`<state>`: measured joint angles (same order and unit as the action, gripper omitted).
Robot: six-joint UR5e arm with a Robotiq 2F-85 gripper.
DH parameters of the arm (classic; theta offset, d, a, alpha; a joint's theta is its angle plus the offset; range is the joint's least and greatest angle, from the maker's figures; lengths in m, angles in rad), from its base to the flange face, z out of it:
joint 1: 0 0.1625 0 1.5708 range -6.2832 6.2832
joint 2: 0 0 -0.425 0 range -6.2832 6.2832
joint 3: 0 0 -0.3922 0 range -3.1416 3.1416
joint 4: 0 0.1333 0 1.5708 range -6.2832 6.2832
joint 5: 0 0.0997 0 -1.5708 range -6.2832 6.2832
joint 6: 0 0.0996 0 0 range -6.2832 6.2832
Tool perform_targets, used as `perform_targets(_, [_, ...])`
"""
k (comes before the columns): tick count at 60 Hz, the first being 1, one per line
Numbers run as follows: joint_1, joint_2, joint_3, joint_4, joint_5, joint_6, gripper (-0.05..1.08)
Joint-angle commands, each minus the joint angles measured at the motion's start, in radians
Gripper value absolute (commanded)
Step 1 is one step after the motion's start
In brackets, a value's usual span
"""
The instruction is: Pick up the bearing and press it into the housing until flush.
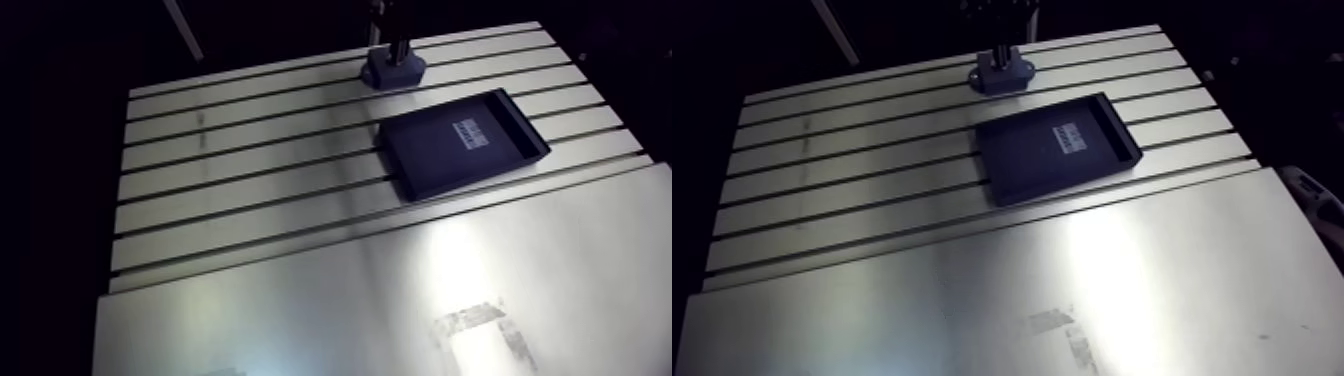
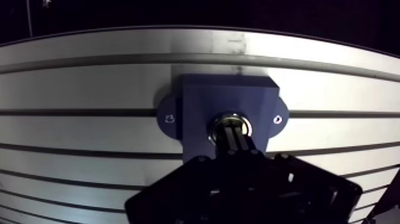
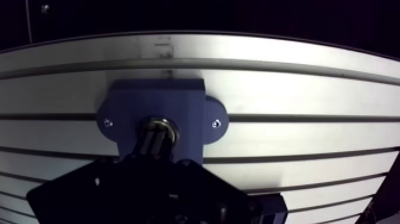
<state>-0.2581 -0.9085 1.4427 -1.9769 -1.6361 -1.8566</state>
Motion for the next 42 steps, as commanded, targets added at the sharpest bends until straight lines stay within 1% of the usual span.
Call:
perform_targets(1, [0.002, 0.001, 0.001, 0.0, 0.0, 0.0, 1.01])
perform_targets(42, [0.002, 0.008, 0.001, 0.0, 0.0, -0.003, 1.01])
